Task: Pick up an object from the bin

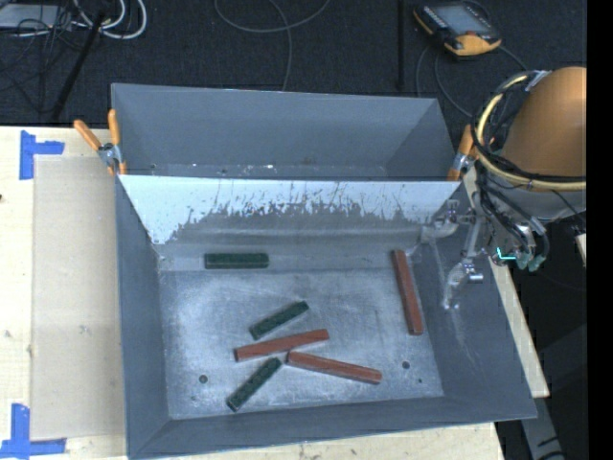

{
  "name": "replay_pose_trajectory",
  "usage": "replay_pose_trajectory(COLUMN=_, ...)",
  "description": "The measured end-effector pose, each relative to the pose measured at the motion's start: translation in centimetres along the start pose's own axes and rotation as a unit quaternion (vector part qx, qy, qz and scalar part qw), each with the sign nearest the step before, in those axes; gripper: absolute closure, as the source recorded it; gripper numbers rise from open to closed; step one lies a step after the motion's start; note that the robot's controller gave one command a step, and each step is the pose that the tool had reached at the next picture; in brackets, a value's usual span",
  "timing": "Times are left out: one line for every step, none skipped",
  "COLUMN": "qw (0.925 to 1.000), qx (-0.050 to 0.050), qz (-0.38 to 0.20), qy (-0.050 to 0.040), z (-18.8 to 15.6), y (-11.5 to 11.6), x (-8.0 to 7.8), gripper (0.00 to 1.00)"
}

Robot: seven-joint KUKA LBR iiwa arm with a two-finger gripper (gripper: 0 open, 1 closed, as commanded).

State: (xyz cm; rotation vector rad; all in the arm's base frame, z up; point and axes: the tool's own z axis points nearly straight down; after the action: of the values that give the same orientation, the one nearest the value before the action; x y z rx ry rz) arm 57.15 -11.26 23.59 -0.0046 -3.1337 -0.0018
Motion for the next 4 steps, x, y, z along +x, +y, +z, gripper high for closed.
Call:
replay_pose_trajectory(qw=1.0000, qx=0.001, qz=-0.001, qy=-0.0039, z=-0.5, y=0.0, x=-0.1, gripper=0.00)
replay_pose_trajectory(qw=0.9999, qx=0.001, qz=0.013, qy=-0.0063, z=5.0, y=2.8, x=1.8, gripper=0.00)
replay_pose_trajectory(qw=0.9997, qx=0.000, qz=0.024, qy=-0.0044, z=11.2, y=7.5, x=3.1, gripper=0.00)
replay_pose_trajectory(qw=0.9997, qx=0.000, qz=0.024, qy=-0.0017, z=12.2, y=8.4, x=3.3, gripper=0.00)
